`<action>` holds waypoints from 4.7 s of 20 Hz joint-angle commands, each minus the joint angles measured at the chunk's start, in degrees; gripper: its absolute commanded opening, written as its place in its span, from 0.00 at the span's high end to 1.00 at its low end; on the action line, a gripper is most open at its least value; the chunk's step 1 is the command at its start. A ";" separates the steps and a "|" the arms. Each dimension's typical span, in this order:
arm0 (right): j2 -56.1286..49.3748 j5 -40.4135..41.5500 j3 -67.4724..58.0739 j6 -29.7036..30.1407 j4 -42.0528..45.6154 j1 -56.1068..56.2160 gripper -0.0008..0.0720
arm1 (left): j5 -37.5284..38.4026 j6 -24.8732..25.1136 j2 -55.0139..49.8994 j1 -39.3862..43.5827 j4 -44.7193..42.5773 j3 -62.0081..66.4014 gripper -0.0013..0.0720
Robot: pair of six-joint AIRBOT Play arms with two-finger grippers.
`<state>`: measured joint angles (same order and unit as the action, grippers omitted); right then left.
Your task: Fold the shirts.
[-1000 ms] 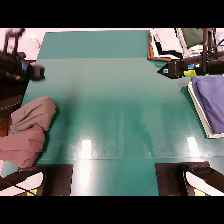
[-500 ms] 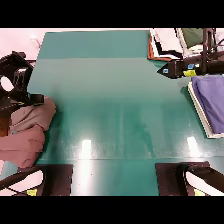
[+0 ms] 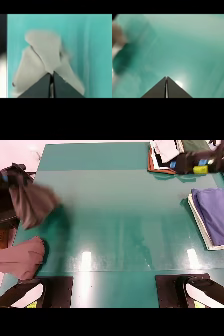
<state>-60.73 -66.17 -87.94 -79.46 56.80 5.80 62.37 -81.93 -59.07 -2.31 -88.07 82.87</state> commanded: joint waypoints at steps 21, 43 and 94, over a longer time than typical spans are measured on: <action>-0.04 -6.03 -23.26 -0.68 0.35 -10.93 0.97 | 16.55 -1.68 -19.43 23.80 13.84 18.71 0.20; 0.13 -7.23 2.99 0.46 0.46 -12.81 0.97 | 2.14 6.16 -16.59 12.15 38.47 -22.36 0.95; -19.61 -17.31 -23.41 -5.90 13.62 -3.80 0.97 | 5.86 2.10 -16.41 8.15 21.03 15.50 0.95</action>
<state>-69.80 -79.66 -110.96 -81.56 63.37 -4.29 67.02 -79.61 -66.92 5.89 -66.30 103.00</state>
